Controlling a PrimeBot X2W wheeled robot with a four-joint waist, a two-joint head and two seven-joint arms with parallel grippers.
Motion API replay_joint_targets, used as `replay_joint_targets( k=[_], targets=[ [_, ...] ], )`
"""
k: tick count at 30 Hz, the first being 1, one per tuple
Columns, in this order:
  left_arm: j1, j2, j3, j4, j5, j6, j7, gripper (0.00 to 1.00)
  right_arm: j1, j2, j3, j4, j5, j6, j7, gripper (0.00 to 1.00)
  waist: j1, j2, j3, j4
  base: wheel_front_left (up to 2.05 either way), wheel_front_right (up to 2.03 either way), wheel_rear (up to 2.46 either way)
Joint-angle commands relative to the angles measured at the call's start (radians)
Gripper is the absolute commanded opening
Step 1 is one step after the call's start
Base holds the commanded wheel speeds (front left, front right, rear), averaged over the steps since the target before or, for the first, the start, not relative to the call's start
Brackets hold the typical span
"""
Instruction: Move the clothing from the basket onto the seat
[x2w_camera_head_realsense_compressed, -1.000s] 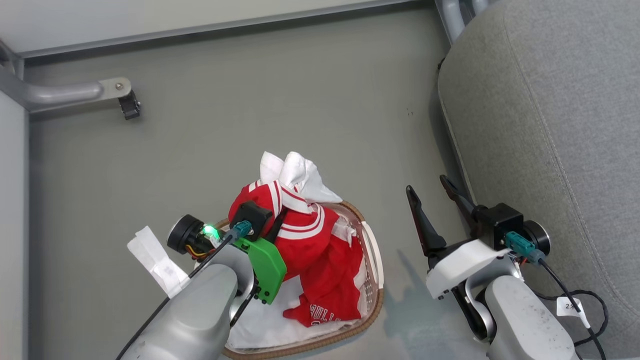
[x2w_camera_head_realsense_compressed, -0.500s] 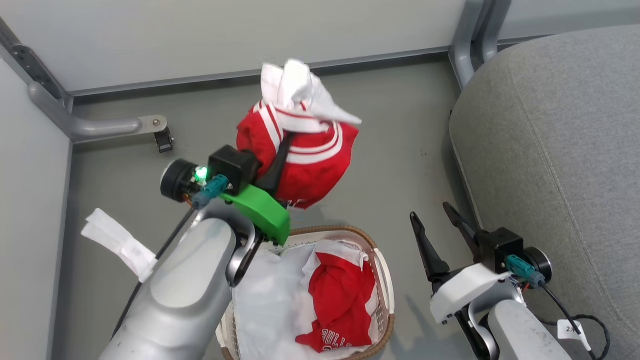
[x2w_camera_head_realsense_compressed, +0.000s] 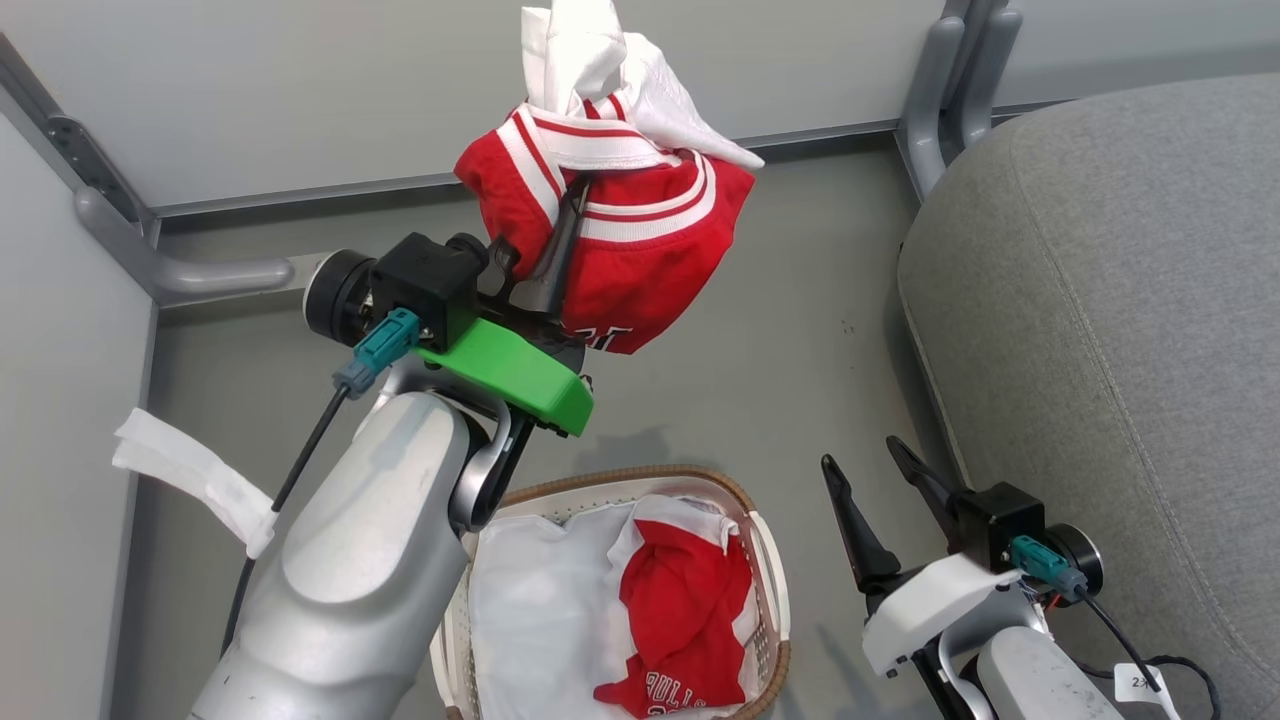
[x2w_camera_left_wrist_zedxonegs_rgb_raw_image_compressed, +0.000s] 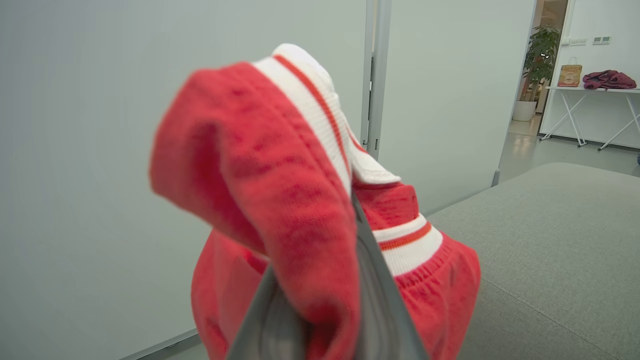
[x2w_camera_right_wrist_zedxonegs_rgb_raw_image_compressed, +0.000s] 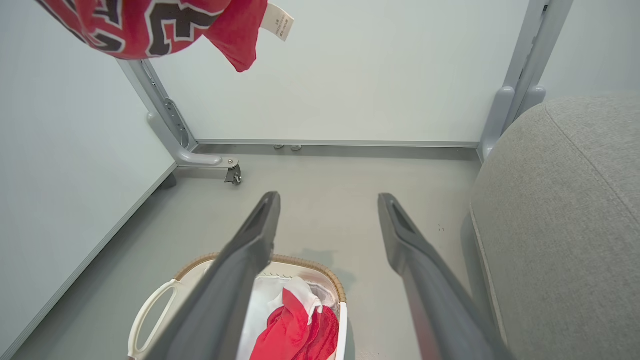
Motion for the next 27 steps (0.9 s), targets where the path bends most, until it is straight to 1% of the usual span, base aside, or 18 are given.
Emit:
replay_joint_targets(
  k=[1, 6, 12, 17, 23, 27],
  targets=[
    [0.0, -0.003, 0.004, -0.002, -0.001, -0.004, -0.001, 0.0, 0.005, -0.004, 0.005, 0.001, 0.005, -0.001, -0.005, 1.0, 0.0001, 0.0, 0.002, -0.001, 0.0, 0.0, 0.0],
    [0.003, -0.006, -0.001, 0.0, -0.006, -0.008, -0.001, 0.0, -0.023, -0.003, 0.029, -0.027, 0.025, -0.001, -0.005, 1.0, 0.0001, 0.0, 0.013, 0.0, 0.0, 0.0, 0.0],
    [0.005, -0.014, -0.008, -0.006, -0.01, -0.014, -0.001, 0.0, -0.087, -0.015, 0.105, -0.083, 0.089, -0.001, -0.005, 1.0, 0.0001, 0.0, 0.029, 0.009, 0.0, 0.0, 0.0],
    [0.016, -0.022, -0.023, -0.009, -0.015, -0.021, -0.001, 0.0, -0.16, -0.024, 0.165, -0.131, 0.207, -0.001, -0.005, 1.0, 0.0001, 0.0, 0.042, 0.024, 0.0, 0.0, 0.0],
    [0.021, -0.032, -0.04, -0.008, -0.018, -0.03, -0.001, 0.0, -0.228, -0.06, 0.255, -0.158, 0.333, -0.001, -0.005, 1.0, 0.0001, 0.0, 0.052, 0.045, 0.0, 0.0, 0.0],
    [0.021, -0.035, -0.05, -0.003, -0.021, -0.032, -0.001, 0.0, -0.248, -0.07, 0.275, -0.167, 0.4, -0.001, -0.005, 1.0, 0.0001, 0.0, 0.055, 0.055, 0.0, 0.0, 0.0]
  ],
)
